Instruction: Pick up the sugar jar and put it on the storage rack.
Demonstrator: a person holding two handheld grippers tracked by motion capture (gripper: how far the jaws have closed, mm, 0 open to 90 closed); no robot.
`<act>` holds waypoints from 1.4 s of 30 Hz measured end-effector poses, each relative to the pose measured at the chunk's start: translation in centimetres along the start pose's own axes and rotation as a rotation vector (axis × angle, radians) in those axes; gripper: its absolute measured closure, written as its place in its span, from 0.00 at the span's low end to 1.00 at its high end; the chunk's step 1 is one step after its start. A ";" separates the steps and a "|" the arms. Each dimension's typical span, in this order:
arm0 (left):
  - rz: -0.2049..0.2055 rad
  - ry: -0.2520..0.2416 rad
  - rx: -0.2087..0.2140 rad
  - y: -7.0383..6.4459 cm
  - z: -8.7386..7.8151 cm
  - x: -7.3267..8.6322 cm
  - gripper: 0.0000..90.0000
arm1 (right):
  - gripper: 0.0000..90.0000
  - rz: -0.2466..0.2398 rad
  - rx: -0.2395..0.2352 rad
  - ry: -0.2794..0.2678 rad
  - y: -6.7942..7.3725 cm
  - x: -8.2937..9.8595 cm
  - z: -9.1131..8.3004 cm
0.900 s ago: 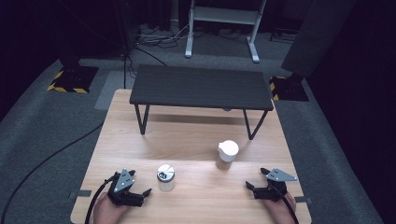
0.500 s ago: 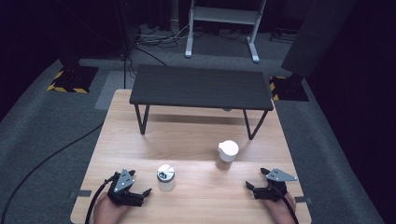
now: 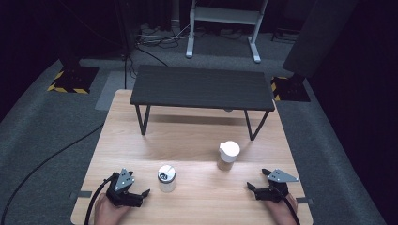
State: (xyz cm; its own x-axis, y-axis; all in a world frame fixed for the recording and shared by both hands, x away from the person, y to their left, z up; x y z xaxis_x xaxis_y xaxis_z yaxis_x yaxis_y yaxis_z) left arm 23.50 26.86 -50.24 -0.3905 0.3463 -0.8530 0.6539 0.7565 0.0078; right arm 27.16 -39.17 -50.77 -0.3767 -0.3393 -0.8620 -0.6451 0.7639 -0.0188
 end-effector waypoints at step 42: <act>0.076 -0.302 0.105 -3.9 -0.8 -2.7 0.01 | 0.07 0.001 0.002 0.000 0.0 0.0 0.0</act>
State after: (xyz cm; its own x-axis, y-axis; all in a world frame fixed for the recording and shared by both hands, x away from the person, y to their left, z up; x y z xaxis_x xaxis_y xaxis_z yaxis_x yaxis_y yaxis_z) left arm 21.52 23.44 -47.54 -0.1383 0.2079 -0.9683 0.7433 0.6679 0.0372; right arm 27.11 -39.14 -50.77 -0.3774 -0.3382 -0.8621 -0.6432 0.7655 -0.0188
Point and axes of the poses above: each handheld gripper's, and its own axes: z roughly forward along the jaws, x roughly out of its underside, y roughly to its left, the point moved 4 cm from there along z, roughly forward along the jaws, and after that the axes turned 3 degrees about -y, right-handed, at the moved point
